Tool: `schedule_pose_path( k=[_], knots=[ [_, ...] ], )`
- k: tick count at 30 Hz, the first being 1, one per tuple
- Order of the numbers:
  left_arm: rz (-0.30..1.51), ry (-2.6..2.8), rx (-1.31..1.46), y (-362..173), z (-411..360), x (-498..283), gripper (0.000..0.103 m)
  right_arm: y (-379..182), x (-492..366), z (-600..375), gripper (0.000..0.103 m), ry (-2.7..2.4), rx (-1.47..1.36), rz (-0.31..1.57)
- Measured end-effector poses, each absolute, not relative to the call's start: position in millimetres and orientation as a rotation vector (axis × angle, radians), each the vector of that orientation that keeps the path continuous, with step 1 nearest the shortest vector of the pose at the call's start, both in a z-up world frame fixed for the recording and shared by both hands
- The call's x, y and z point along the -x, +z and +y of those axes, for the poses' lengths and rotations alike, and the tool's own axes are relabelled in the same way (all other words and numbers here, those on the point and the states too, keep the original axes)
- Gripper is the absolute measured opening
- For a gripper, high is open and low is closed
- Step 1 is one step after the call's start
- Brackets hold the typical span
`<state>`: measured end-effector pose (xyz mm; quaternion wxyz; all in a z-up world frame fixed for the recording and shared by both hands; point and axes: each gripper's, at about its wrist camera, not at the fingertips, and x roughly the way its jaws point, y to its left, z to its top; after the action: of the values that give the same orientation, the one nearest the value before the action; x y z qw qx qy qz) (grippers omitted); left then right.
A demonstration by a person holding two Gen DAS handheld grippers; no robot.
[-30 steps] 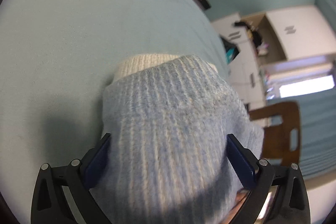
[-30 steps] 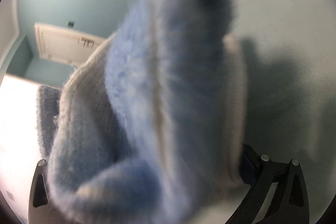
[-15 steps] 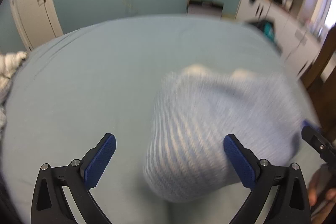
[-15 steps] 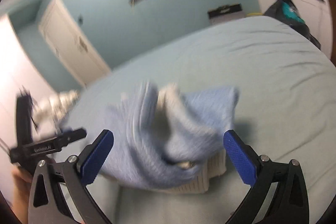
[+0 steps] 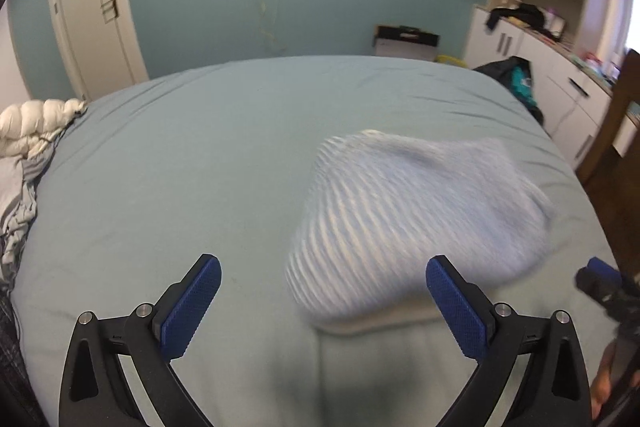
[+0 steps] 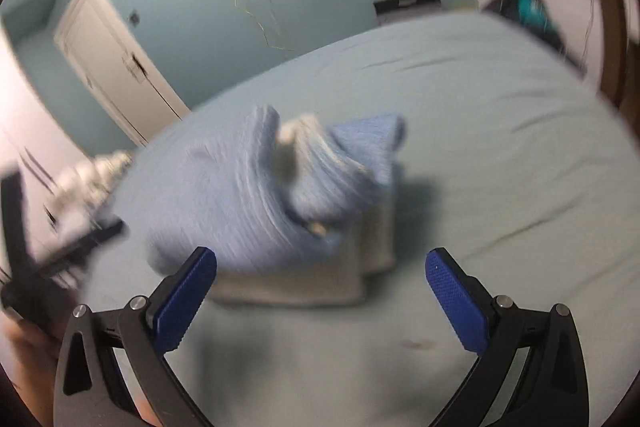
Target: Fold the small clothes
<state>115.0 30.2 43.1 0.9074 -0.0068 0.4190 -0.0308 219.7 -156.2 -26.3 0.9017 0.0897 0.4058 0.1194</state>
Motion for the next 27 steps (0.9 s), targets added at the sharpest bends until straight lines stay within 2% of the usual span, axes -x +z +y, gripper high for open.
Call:
schedule_pose_path(
  k=[4, 7, 11, 18, 27],
  knots=[
    [0.816, -0.08, -0.073, 53.2, 11.1, -79.2, 0.103, -43.1, -178.2, -153.3, 0.102, 0.183, -0.062, 0.845],
    [0.788, -0.07, -0.11, 56.4, 1.5, -56.9, 0.103, -18.6, -158.1, -167.5, 0.102, 0.175, -0.034, 0.8],
    [0.801, -0.068, -0.143, 53.6, -0.5, -31.9, 0.103, -15.9, -131.8, -156.1, 0.102, 0.177, -0.013, 0.732],
    [0.877, -0.063, -0.108, 44.1, 5.7, -27.9, 0.103, -30.0, -130.7, -150.1, 0.102, 0.158, -0.032, 0.755],
    [0.911, -0.062, -0.118, 35.8, 2.2, -28.3, 0.103, -31.7, -122.9, -113.2, 0.102, 0.136, 0.148, 0.744]
  ],
)
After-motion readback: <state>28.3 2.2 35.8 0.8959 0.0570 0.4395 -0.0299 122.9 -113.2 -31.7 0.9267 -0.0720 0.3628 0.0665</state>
